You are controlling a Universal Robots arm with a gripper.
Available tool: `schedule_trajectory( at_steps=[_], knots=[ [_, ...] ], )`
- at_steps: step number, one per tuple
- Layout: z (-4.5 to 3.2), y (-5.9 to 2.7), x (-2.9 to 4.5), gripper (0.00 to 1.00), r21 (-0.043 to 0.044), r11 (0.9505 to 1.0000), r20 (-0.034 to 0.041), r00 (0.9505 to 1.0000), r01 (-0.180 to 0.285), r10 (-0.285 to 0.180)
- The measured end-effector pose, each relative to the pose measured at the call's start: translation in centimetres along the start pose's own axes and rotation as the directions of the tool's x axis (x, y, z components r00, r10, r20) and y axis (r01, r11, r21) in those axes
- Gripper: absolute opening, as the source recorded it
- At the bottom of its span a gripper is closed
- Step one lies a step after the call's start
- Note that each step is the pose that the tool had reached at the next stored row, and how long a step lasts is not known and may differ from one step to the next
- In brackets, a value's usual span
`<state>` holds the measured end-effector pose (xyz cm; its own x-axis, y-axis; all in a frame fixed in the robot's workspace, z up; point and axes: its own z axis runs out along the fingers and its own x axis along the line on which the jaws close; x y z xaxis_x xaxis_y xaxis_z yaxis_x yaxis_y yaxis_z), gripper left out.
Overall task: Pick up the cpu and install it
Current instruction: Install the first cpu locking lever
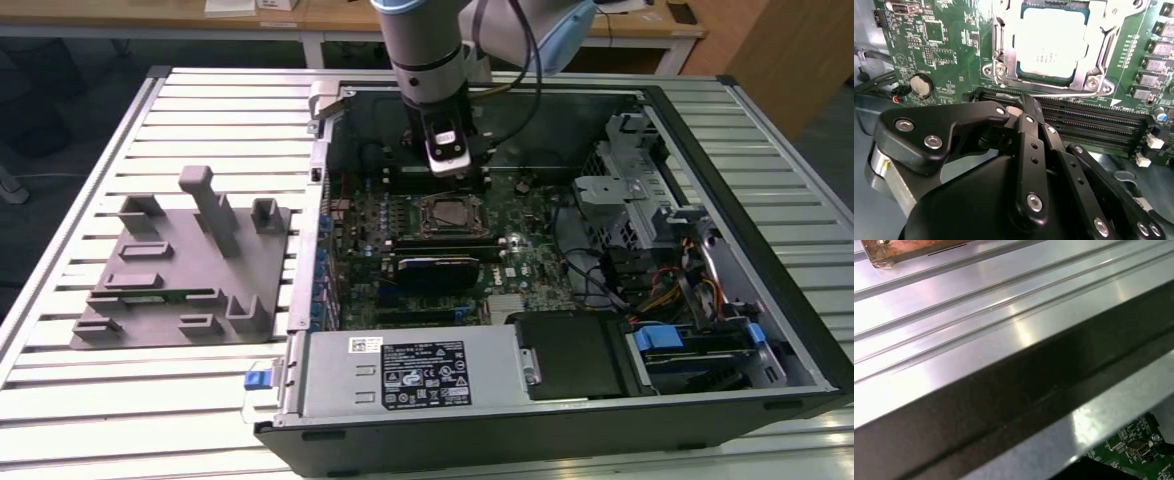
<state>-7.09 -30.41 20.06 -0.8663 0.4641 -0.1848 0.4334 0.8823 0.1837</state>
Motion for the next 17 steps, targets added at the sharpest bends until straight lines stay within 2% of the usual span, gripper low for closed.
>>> schedule_trajectory(
  at_steps=[5,8,17],
  knots=[
    [0.18,-0.03,0.03,0.11,0.0203,0.9998,0.0161,0.9998,0.007,-0.007],
    [0.3,-0.05,0.06,0.11,0.0214,0.9997,0.0195,0.9998,0.008,-0.008],
    [0.46,0.18,0.22,0.11,0.0209,0.9998,0.0201,0.9998,0.008,-0.008]
  ],
)
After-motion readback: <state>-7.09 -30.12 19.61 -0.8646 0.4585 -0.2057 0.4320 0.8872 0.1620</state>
